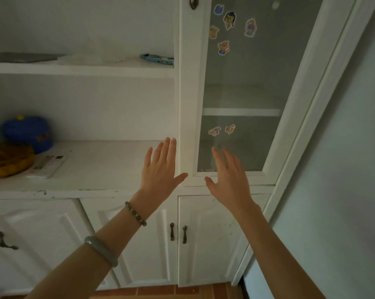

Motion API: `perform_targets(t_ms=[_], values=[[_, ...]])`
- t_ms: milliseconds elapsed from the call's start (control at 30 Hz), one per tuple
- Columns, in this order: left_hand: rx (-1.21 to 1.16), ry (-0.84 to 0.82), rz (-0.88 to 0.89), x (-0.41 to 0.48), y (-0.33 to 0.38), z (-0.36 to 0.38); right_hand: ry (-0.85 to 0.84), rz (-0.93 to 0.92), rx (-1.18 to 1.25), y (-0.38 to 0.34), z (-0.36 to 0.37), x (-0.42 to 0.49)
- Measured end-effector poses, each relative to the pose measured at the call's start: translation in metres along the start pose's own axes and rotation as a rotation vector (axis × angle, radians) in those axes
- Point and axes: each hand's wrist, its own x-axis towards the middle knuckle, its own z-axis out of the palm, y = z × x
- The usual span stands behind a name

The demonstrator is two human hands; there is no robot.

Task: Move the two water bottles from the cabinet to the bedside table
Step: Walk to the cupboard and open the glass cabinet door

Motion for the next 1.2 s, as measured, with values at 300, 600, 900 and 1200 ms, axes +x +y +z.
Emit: perform_targets(t_ms=[300, 600, 900, 1200], values=[[-0.06, 0.054, 0.045, 0.04, -0.005, 0.022, 0.072, -0.01, -0.001, 0.007, 0.022, 0.042], [-0.023, 0.317, 0.142, 0.112, -0.034, -0.022, 0.289, -0.165, -0.12, -0.013, -0.039, 0.134], [0.094, 0.514, 0.143, 0.189, -0.067, -0.106, 0.574, -0.345, -0.253, -0.055, -0.149, 0.227], [0.07, 0.575, 0.114, 0.2, -0.085, -0.138, 0.788, -0.386, -0.256, -0.084, -0.182, 0.288]])
